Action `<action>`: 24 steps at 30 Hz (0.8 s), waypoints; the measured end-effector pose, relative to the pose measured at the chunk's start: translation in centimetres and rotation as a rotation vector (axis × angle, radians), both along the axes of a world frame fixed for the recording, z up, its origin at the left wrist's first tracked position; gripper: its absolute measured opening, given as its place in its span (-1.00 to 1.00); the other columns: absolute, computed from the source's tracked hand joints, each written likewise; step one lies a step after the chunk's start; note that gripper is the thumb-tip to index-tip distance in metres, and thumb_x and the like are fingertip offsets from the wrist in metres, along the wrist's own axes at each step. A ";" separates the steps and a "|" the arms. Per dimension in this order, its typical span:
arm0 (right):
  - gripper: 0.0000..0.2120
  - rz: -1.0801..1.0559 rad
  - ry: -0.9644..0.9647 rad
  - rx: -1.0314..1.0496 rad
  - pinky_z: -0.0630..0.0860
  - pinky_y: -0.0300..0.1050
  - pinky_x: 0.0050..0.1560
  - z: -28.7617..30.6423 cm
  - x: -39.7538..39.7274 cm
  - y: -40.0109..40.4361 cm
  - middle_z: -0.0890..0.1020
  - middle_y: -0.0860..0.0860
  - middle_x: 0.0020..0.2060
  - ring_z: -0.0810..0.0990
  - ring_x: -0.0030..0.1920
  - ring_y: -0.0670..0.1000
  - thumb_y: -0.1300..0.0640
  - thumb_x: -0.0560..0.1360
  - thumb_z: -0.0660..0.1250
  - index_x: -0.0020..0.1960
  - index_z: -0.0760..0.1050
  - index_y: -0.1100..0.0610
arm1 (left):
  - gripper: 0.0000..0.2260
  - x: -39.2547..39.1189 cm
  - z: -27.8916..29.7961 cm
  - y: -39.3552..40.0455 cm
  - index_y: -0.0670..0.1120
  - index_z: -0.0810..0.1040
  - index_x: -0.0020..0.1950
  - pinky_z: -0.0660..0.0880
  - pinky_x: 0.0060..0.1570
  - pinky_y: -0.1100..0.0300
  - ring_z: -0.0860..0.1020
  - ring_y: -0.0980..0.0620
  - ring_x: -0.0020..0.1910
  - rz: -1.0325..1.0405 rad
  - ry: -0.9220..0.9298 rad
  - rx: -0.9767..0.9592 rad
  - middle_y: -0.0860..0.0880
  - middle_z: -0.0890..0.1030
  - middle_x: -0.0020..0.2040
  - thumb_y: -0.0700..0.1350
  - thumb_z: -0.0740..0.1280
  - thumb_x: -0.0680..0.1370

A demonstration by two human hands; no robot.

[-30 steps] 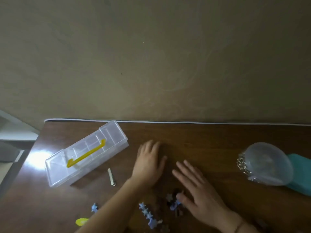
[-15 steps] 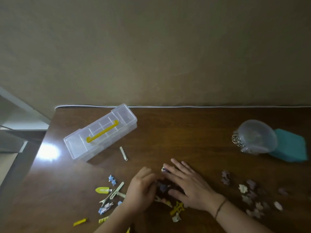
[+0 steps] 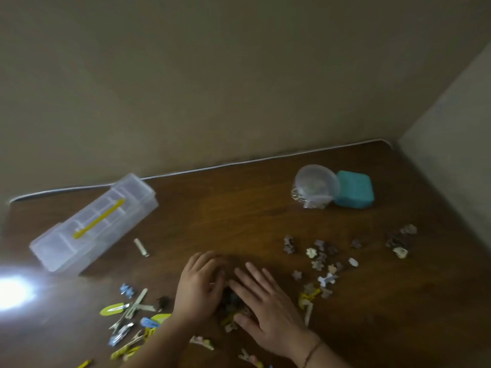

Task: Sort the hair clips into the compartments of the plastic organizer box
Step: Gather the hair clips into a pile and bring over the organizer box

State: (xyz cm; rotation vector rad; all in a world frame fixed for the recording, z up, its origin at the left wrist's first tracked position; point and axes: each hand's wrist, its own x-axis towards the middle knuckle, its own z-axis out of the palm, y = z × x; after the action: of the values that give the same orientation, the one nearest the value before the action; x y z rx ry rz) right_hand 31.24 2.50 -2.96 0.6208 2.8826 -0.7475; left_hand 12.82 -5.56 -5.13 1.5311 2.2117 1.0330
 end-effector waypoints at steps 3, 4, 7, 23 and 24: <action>-0.49 -0.242 0.070 0.005 -0.13 -0.06 0.51 -0.6 6.0 0.9 -0.06 -0.28 0.55 -0.23 0.54 -0.17 -0.24 0.64 -0.06 0.56 0.05 -0.15 | -0.76 3.1 0.7 3.1 0.03 0.64 0.10 0.48 0.17 0.06 0.49 0.04 0.19 -0.155 0.029 -0.040 0.10 0.60 0.16 -0.01 0.25 0.52; -0.50 -0.318 0.084 0.011 -0.05 -0.05 0.50 -1.0 8.5 1.4 -0.04 -0.30 0.54 -0.17 0.55 -0.16 -0.23 0.64 -0.04 0.55 0.08 -0.16 | -0.76 4.4 1.0 4.3 0.04 0.63 0.12 0.49 0.17 0.04 0.49 0.02 0.19 -0.226 0.064 -0.047 0.09 0.59 0.17 -0.01 0.26 0.51; -0.55 -0.507 0.131 0.085 0.11 -0.02 0.45 -1.5 15.2 4.0 0.07 -0.30 0.53 0.00 0.56 -0.11 -0.17 0.64 0.03 0.51 0.19 -0.12 | -0.70 8.6 1.9 8.2 0.07 0.59 0.19 0.47 0.26 -0.04 0.50 -0.06 0.29 -0.431 0.188 -0.099 0.06 0.57 0.28 0.05 0.30 0.49; -0.36 -0.934 -0.047 0.022 0.04 0.16 0.53 -2.2 22.8 24.8 0.05 -0.10 0.57 -0.09 0.56 -0.04 -0.31 0.53 0.00 0.55 0.14 -0.08 | -0.44 13.0 -0.8 12.0 0.14 0.41 0.45 0.36 0.34 -0.30 0.27 -0.13 0.54 -1.021 0.680 -0.482 0.01 0.31 0.55 0.27 0.26 0.47; -0.33 -0.908 -0.055 0.012 0.06 0.16 0.52 -2.4 22.7 25.0 0.05 -0.11 0.57 -0.11 0.56 -0.06 -0.33 0.51 -0.01 0.55 0.14 -0.08 | -0.46 12.4 -1.1 11.3 0.17 0.43 0.42 0.43 0.28 -0.27 0.34 -0.12 0.50 -1.031 0.685 -0.428 0.02 0.37 0.52 0.27 0.28 0.46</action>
State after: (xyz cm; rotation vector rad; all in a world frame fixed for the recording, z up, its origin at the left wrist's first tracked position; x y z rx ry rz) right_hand 53.92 27.53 -5.37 1.9492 2.4518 -0.7459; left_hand 25.18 5.74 -6.21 2.5199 1.3418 -0.2885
